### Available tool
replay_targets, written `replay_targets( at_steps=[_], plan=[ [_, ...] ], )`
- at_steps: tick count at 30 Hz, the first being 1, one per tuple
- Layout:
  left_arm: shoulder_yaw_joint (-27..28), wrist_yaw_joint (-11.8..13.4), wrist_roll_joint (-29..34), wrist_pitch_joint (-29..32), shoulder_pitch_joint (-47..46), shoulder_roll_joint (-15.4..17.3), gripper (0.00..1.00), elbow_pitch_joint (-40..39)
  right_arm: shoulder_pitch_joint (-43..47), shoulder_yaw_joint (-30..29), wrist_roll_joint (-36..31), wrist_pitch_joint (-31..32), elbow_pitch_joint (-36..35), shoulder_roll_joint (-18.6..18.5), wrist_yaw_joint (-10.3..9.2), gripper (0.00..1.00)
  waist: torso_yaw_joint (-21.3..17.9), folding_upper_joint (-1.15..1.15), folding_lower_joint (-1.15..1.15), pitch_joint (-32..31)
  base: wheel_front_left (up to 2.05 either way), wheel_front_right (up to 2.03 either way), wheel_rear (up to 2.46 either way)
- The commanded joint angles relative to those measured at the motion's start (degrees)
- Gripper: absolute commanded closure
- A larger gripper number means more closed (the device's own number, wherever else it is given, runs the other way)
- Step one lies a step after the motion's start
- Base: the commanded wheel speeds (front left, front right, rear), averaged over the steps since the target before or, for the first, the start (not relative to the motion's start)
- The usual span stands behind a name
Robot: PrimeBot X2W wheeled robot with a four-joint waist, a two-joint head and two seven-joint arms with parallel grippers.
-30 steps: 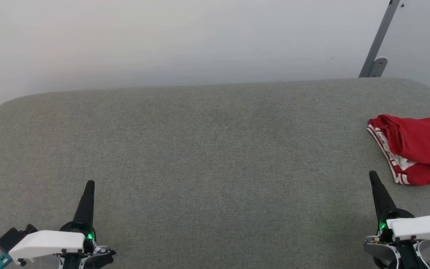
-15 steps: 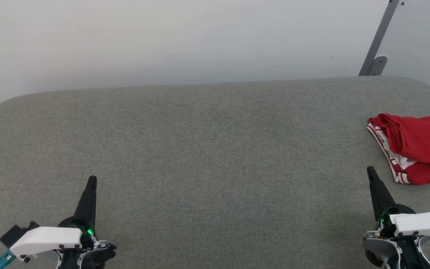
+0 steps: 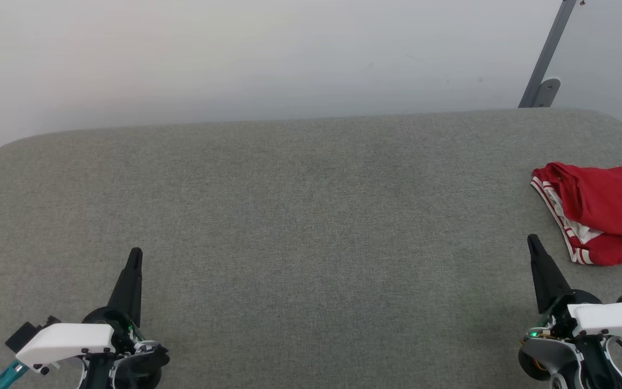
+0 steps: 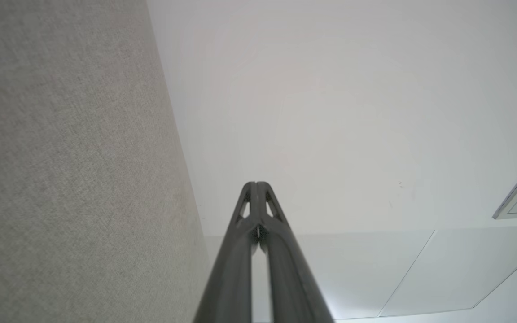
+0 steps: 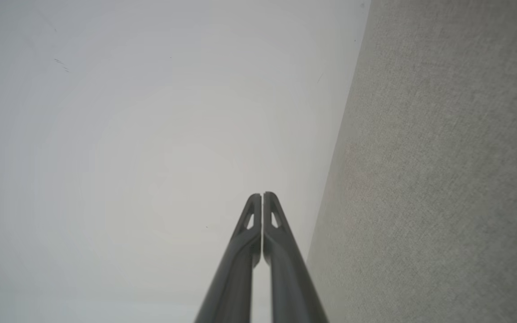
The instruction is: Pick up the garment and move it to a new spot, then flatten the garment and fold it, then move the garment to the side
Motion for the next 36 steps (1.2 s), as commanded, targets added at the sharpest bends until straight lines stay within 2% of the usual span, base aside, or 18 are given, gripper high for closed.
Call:
replay_targets(
  at_steps=[1,36],
  plan=[
    [0.3,-0.2,-0.5,0.4,-0.9,-0.2,1.00,0.1,-0.6,-0.1,0.7,0.3,0.1,0.1,0.00,1.00,0.0,0.00,0.00,0.0,0.00,0.00,0.00],
    [0.5,-0.2,-0.2,0.5,-0.9,-0.3,1.00,0.1,-0.5,-0.1,0.7,0.3,0.1,0.1,0.00,1.00,0.0,0.00,0.00,0.0,0.00,0.00,0.00]
  ],
)
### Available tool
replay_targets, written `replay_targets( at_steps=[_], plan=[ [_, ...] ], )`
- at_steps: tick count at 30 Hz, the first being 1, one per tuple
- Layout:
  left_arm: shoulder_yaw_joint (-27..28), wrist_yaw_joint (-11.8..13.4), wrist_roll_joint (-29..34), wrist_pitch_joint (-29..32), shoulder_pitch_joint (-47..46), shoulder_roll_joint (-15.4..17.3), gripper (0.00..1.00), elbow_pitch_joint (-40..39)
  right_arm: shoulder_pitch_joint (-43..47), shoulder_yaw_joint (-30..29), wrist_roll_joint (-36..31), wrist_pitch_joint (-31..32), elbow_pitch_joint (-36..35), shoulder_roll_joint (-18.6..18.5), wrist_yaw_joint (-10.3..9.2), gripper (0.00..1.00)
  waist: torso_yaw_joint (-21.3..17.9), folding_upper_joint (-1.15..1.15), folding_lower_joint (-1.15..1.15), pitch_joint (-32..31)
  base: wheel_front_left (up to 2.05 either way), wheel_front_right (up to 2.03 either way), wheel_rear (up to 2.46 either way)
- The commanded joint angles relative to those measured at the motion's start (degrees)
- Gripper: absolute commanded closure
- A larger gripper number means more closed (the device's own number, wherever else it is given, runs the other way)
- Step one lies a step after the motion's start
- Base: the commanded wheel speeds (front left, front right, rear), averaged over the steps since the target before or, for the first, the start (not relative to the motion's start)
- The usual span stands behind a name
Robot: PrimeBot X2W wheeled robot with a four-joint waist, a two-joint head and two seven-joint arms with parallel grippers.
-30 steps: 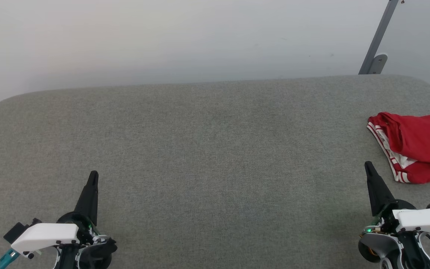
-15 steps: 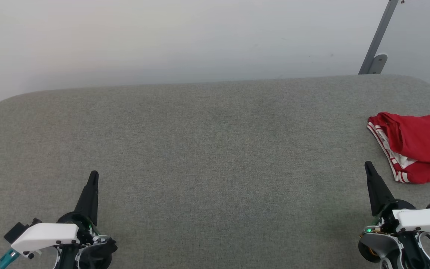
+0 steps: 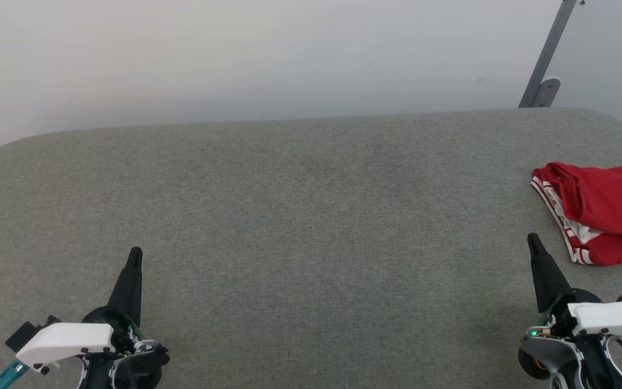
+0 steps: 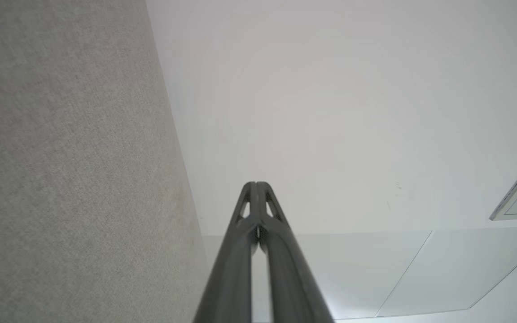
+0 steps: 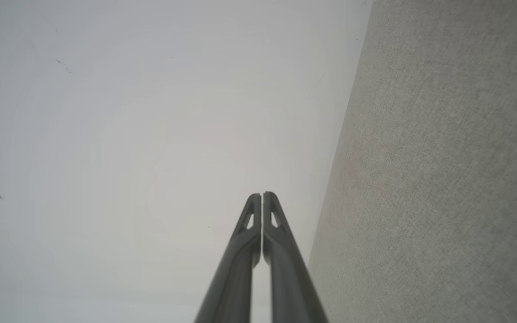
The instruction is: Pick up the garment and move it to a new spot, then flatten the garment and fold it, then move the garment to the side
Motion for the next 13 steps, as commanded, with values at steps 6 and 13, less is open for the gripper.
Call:
replay_targets(
  at_steps=[6,13],
  plan=[
    [0.3,-0.2,0.2,0.2,-0.7,-0.1,1.00,0.0,-0.3,-0.1,0.2,0.1,0.1,0.1,0.00,1.00,0.0,0.00,0.00,0.0,0.00,0.00,0.00],
    [0.3,-0.2,0.2,0.3,-0.7,-0.1,1.00,0.0,-0.3,-0.1,0.2,0.1,0.1,0.1,0.00,1.00,0.0,0.00,0.00,0.0,0.00,0.00,0.00]
  ],
)
